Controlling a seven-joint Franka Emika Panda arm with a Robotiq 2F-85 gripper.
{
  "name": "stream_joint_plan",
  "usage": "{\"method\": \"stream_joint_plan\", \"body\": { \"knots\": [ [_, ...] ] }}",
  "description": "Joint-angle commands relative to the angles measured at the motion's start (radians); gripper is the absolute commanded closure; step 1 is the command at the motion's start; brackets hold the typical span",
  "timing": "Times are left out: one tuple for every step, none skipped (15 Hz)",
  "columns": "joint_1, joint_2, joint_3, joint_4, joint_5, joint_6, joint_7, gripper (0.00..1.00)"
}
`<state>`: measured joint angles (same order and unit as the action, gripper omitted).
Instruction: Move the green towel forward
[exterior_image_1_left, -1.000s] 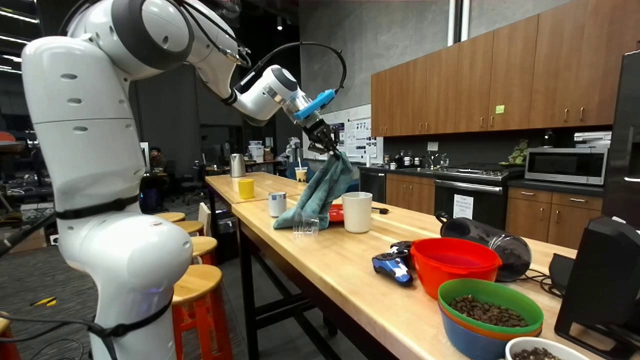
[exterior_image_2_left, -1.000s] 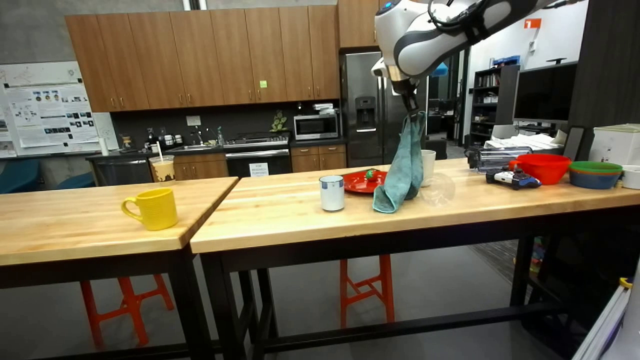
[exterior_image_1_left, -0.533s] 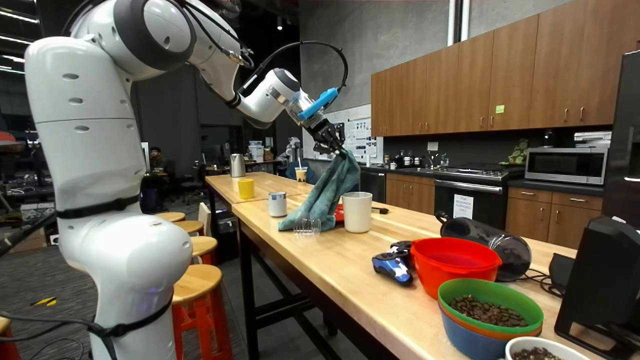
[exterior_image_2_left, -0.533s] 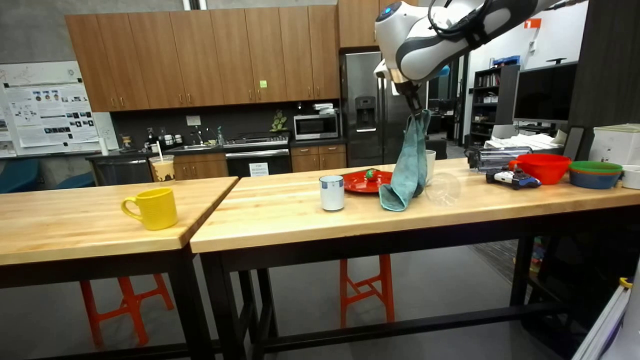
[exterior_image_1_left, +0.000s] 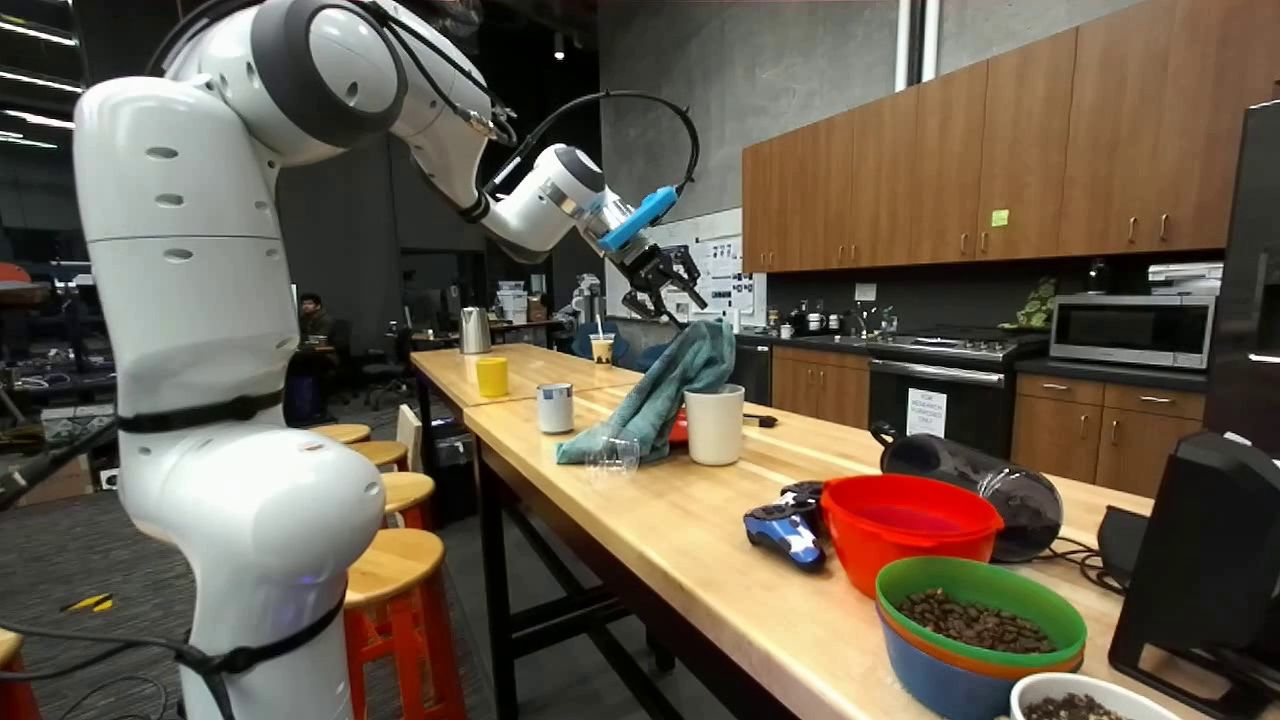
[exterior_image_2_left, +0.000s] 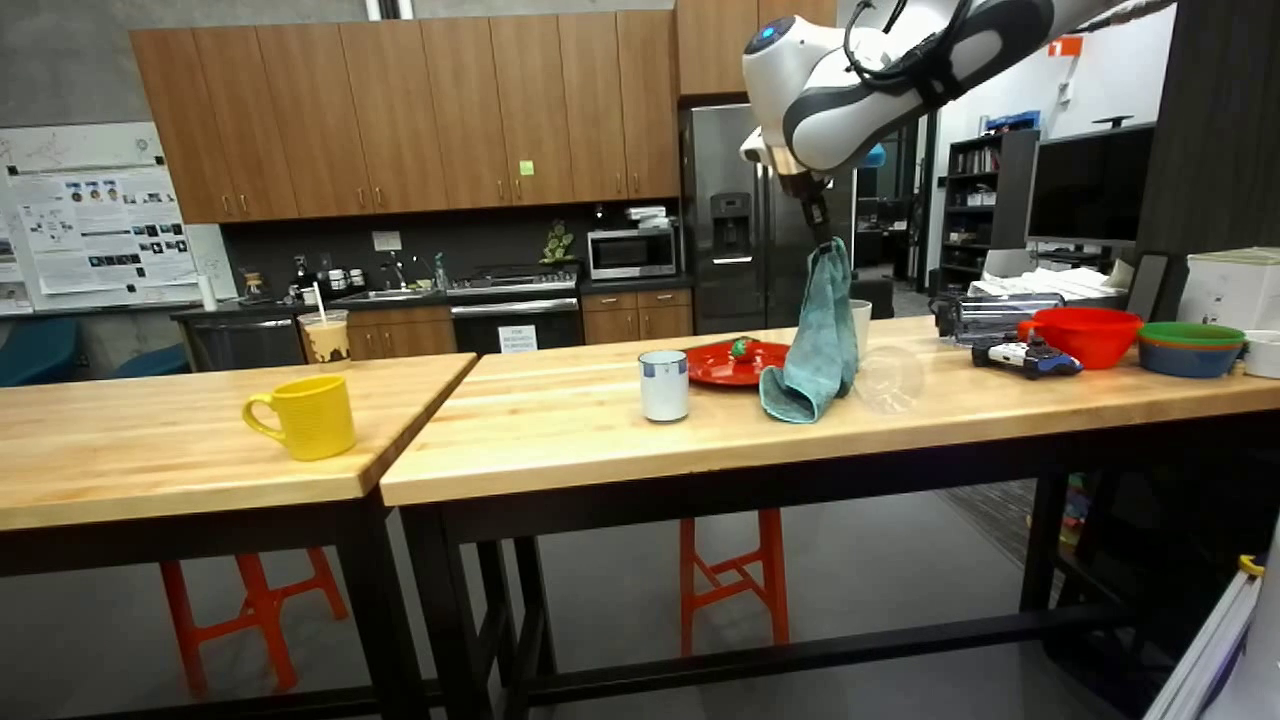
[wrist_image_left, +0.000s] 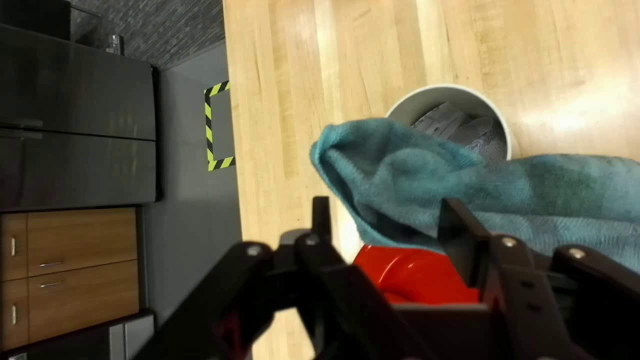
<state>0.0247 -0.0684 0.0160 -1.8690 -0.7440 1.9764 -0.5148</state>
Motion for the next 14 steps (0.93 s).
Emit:
{"method": "stream_joint_plan", "body": {
  "knots": [
    [0.000, 0.026, 0.000, 0.085, 0.043, 0.054, 0.065, 0.11],
    [0.001, 0.031, 0.001, 0.109, 0.058, 0.076, 0.079, 0.04],
    [0.002, 0.036, 0.003, 0.130, 0.078, 0.094, 0.097, 0.01],
    [0.004, 0.040, 0.005, 0.151, 0.102, 0.109, 0.113, 0.00],
    [0.005, 0.045, 0.006, 0.166, 0.128, 0.124, 0.120, 0.00],
    [0.006, 0.049, 0.007, 0.179, 0.149, 0.139, 0.126, 0.00],
    [0.006, 0.050, 0.007, 0.181, 0.167, 0.149, 0.120, 0.00],
    [0.006, 0.033, 0.009, 0.154, 0.138, 0.128, 0.110, 0.00],
    [0.007, 0.036, 0.010, 0.163, 0.149, 0.135, 0.112, 0.00],
    [0.007, 0.039, 0.010, 0.167, 0.153, 0.138, 0.113, 0.00],
    [0.007, 0.042, 0.010, 0.168, 0.154, 0.139, 0.114, 0.00],
    [0.007, 0.044, 0.010, 0.169, 0.154, 0.140, 0.115, 0.00],
    [0.007, 0.044, 0.010, 0.169, 0.154, 0.141, 0.116, 0.00],
    [0.007, 0.045, 0.010, 0.169, 0.154, 0.141, 0.117, 0.00]
  ]
}}
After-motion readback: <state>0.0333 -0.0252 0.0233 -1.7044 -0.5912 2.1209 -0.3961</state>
